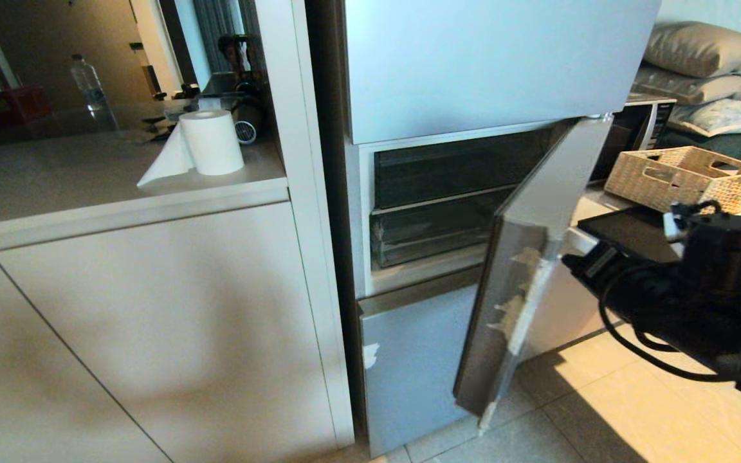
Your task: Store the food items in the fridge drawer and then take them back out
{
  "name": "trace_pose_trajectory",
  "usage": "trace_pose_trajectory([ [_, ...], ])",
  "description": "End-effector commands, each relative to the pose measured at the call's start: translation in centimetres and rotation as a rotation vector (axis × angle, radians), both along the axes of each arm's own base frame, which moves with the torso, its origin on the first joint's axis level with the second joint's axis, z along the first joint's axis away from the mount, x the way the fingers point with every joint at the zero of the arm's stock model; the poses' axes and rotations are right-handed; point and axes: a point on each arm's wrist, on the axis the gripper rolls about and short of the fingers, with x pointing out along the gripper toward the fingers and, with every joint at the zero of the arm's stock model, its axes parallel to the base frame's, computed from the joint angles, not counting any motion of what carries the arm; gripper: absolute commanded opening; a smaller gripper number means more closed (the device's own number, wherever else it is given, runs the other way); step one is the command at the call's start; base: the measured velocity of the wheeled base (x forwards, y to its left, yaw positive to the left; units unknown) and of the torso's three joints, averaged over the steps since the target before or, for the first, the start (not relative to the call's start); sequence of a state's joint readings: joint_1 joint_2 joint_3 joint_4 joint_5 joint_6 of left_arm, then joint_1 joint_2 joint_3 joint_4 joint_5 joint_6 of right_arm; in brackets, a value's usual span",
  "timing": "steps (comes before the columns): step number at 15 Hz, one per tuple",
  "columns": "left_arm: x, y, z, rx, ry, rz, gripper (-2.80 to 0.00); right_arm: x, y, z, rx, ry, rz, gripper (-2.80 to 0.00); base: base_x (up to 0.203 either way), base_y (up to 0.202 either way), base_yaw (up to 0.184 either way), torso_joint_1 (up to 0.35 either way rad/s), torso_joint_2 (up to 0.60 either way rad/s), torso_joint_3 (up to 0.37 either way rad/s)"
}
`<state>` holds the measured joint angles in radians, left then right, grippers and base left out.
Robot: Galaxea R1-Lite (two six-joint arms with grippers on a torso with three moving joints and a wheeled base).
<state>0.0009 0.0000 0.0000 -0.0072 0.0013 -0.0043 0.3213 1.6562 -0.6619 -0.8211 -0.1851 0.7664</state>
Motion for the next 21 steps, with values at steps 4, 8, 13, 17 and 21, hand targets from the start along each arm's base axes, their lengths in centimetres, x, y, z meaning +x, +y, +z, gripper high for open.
trace_pose_trajectory([
  [4,0.0,0.0,0.0,0.0,0.002,0.001,-2.8,9.4,13.1,-1.7,0.004,-0.142,0.11,-2.8,0.0,0.0,0.0,0.0,0.0,0.0],
  [8,0.0,0.0,0.0,0.0,0.003,0.001,-2.8,10.2,17.1,-2.6,0.011,-0.182,0.163,-2.8,0.0,0.0,0.0,0.0,0.0,0.0],
  [13,0.0,0.0,0.0,0.0,0.003,0.001,-2.8,0.7,10.7,4.7,0.046,-0.24,0.165,-2.8,0.0,0.0,0.0,0.0,0.0,0.0],
  [17,0.0,0.0,0.0,0.0,0.003,0.001,-2.8,-10.3,3.0,6.1,0.005,-0.304,0.16,-2.8,0.0,0.0,0.0,0.0,0.0,0.0],
  [21,0.0,0.0,0.0,0.0,0.003,0.001,-2.8,-17.9,-4.9,2.7,-0.197,-0.297,-0.005,-2.8,0.0,0.0,0.0,0.0,0.0,0.0],
])
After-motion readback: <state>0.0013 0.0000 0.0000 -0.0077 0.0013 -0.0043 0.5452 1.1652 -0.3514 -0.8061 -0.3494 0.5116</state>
